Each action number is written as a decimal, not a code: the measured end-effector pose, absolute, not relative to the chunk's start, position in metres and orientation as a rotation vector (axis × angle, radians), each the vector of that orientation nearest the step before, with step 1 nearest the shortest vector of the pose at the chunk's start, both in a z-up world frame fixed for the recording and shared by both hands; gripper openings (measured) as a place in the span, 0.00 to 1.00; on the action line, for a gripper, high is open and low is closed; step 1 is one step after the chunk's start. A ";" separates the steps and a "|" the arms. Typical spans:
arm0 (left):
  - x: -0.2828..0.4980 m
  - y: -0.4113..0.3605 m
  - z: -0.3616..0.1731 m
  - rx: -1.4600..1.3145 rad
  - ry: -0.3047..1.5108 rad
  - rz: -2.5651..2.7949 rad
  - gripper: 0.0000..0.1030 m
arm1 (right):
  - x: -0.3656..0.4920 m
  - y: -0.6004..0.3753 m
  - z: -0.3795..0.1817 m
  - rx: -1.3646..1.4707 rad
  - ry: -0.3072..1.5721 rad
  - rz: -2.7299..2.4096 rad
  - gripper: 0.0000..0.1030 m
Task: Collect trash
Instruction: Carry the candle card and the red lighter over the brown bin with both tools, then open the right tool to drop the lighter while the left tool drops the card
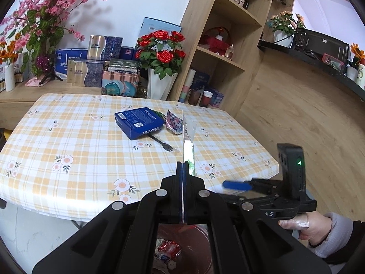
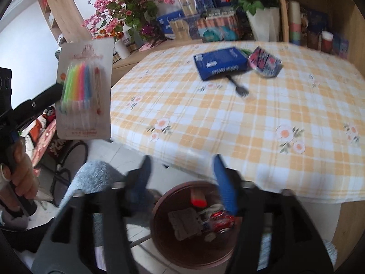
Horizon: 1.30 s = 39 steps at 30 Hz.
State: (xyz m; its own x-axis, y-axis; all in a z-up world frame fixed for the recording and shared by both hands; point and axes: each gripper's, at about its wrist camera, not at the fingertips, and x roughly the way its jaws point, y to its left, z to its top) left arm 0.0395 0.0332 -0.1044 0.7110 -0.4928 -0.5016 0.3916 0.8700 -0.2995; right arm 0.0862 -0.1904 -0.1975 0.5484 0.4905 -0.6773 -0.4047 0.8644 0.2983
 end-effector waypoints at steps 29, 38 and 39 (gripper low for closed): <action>0.019 -0.010 -0.125 -0.098 0.658 -0.581 0.01 | 0.063 -0.250 -0.136 0.053 0.462 0.245 0.94; 0.019 -0.016 -0.138 -0.115 0.711 -0.643 0.05 | 0.062 -0.249 -0.139 0.052 0.472 0.255 0.94; 0.019 -0.015 -0.138 -0.117 0.710 -0.643 0.14 | 0.061 -0.250 -0.139 0.051 0.473 0.254 0.94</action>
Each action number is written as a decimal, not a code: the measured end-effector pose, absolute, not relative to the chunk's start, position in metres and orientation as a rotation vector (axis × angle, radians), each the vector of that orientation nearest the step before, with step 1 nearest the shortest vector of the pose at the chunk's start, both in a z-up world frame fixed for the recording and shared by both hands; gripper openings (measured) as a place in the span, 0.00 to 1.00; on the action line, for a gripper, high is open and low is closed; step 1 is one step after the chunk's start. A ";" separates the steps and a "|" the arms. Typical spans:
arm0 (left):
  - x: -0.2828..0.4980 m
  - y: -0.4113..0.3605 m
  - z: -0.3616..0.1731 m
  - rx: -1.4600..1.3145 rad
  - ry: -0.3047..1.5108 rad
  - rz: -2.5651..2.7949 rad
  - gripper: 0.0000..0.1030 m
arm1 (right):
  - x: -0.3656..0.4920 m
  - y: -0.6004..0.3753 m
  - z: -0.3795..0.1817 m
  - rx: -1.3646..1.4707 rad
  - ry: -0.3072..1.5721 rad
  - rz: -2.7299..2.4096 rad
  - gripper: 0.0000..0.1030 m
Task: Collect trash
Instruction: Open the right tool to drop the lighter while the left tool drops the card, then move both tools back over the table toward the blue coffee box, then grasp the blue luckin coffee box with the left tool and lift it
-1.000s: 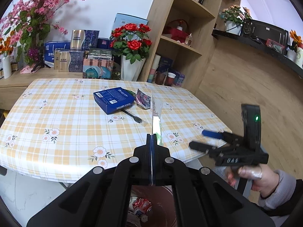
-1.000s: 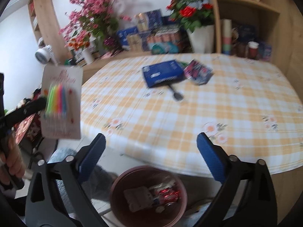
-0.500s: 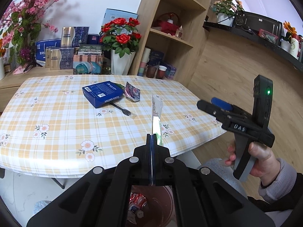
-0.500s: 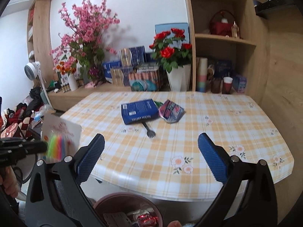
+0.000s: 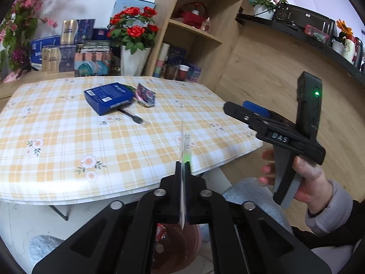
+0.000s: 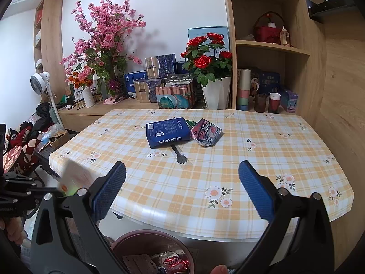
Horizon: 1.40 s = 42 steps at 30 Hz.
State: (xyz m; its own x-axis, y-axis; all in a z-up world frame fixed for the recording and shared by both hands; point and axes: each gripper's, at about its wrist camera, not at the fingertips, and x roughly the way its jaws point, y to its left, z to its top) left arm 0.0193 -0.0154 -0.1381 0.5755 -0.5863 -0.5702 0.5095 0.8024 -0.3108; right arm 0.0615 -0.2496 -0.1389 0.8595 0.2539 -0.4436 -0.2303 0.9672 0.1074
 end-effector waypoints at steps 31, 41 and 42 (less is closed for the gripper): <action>0.082 0.020 -0.145 0.015 0.656 -0.289 0.94 | 0.103 -0.263 -0.183 0.159 0.627 0.256 0.94; 0.159 0.002 -0.156 0.156 0.648 -0.280 0.94 | 0.149 -0.269 -0.204 0.119 0.698 0.178 0.94; 0.169 -0.001 -0.157 0.174 0.647 -0.278 0.94 | 0.157 -0.271 -0.207 0.134 0.713 0.183 0.94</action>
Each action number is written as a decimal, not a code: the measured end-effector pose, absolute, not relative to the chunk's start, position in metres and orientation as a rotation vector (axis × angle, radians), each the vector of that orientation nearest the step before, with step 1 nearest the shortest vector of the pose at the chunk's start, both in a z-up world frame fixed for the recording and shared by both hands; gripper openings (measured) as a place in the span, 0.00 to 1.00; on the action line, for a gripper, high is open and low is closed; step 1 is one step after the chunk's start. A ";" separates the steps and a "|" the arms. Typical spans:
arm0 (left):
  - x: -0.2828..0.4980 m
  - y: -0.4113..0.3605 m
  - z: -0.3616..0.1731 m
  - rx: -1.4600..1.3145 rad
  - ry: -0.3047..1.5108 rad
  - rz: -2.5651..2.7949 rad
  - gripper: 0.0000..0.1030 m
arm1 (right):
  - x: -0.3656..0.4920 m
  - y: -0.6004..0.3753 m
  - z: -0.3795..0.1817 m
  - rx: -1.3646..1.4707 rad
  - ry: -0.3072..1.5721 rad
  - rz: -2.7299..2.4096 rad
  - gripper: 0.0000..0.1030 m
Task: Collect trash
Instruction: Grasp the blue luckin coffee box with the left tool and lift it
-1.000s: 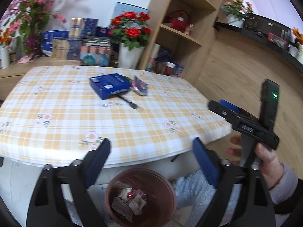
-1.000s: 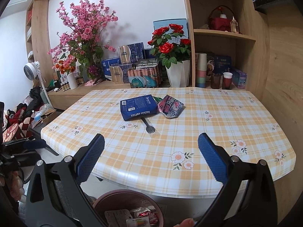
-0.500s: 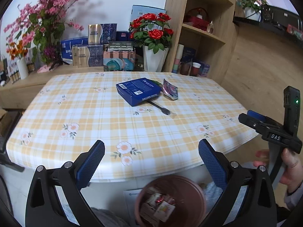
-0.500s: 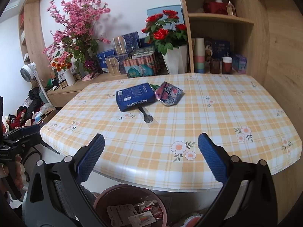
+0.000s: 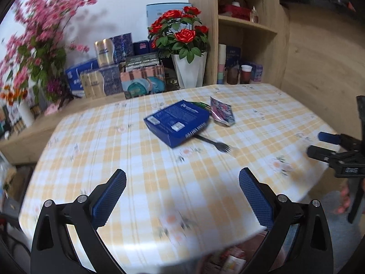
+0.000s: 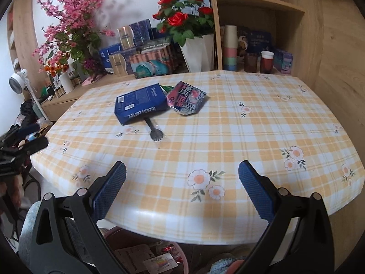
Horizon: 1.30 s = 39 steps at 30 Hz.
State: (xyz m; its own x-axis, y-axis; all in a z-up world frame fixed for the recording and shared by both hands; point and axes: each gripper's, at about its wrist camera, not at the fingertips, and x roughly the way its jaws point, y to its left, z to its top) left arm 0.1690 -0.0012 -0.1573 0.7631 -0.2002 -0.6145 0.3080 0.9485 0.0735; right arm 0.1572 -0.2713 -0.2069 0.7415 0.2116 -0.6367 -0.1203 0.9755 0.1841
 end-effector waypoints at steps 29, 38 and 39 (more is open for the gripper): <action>0.368 -0.097 -0.280 0.800 0.734 -0.249 0.53 | 0.264 -0.293 -0.263 0.263 0.925 0.228 0.94; 0.357 -0.047 -0.203 0.554 0.715 -0.307 0.23 | 0.276 -0.258 -0.262 0.138 0.933 0.302 0.89; 0.359 -0.031 -0.191 0.468 0.744 -0.307 0.21 | 0.278 -0.253 -0.260 0.140 0.937 0.316 0.86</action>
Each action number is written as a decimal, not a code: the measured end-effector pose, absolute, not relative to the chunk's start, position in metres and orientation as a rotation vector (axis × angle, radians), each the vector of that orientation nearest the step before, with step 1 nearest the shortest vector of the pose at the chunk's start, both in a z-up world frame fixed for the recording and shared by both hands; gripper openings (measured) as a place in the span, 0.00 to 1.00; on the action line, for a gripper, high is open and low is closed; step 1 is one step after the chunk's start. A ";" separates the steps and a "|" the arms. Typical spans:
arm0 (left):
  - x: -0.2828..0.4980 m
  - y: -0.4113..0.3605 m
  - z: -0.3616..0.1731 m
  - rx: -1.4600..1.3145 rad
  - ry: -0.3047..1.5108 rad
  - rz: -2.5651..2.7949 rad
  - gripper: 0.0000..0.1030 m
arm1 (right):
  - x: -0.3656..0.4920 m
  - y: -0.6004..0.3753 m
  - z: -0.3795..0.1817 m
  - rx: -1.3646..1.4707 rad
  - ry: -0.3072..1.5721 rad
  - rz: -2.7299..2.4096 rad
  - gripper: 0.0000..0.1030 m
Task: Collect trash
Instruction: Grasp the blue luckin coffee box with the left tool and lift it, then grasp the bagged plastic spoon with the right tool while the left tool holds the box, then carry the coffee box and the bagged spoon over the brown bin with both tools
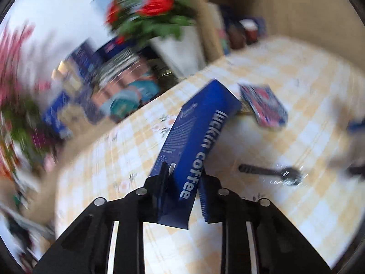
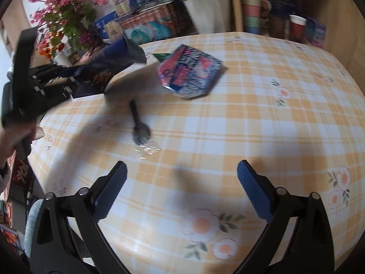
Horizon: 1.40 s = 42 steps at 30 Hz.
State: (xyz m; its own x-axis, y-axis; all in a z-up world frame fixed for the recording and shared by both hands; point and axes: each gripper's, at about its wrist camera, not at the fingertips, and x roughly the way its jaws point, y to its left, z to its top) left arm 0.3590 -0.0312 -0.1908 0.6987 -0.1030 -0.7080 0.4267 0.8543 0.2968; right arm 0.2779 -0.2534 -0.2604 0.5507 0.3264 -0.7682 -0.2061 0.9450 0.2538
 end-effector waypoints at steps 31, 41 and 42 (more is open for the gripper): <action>0.314 0.088 -0.191 -0.138 0.901 -0.375 0.19 | 0.364 -0.142 -0.285 -0.170 1.038 0.400 0.47; 0.269 0.083 -0.184 -0.216 0.857 -0.409 0.19 | 0.338 -0.159 -0.281 -0.126 1.043 0.415 0.14; 0.266 0.081 -0.185 -0.223 0.859 -0.411 0.19 | 0.333 -0.163 -0.279 -0.107 1.037 0.411 0.14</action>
State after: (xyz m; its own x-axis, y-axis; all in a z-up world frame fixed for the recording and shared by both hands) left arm 0.2661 0.0815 -0.1848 0.5818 -0.4375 -0.6857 0.2604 0.8988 -0.3525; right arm 0.3331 -0.1633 -0.2791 0.4405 0.2804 -0.8529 -0.3797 0.9190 0.1060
